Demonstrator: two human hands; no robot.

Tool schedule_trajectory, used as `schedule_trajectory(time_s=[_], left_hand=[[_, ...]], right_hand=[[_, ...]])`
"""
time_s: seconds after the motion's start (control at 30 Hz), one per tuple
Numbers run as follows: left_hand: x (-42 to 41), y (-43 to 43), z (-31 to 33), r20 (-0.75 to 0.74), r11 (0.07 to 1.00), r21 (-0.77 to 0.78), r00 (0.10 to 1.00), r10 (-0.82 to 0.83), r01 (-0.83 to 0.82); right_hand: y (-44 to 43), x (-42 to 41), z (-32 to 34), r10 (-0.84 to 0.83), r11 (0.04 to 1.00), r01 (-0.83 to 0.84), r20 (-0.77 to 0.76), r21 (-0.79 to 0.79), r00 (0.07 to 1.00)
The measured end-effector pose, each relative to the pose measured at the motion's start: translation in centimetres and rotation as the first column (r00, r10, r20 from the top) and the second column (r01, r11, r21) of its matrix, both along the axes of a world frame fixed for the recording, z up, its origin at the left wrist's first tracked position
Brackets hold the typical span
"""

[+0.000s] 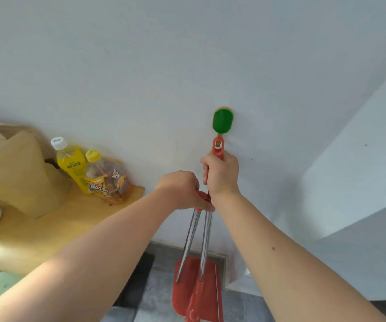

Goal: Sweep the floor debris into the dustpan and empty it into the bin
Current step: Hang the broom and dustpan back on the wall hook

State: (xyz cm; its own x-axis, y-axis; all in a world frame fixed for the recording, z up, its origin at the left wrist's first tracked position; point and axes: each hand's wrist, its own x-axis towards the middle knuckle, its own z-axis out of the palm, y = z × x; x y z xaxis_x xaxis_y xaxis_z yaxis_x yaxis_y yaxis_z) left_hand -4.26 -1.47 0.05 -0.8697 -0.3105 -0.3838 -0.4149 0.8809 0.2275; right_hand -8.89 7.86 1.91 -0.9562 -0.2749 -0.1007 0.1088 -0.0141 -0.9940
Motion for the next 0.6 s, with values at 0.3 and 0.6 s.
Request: schedule_trajectory(time_s=[0.3,0.6], left_hand=[[-0.9,-0.9,-1.2,-0.014,0.997,-0.062,0.998,-0.055,0.054],[-0.3,-0.9,-1.2,-0.041,0.994,-0.088,0.997,-0.072,0.068]], right_hand=[[-0.1,0.1,0.0,-0.061,0.985,0.055,0.034,0.161,0.998],[-0.6,0.3,1.1,-0.100,0.973,0.074,0.113,0.219,0.989]])
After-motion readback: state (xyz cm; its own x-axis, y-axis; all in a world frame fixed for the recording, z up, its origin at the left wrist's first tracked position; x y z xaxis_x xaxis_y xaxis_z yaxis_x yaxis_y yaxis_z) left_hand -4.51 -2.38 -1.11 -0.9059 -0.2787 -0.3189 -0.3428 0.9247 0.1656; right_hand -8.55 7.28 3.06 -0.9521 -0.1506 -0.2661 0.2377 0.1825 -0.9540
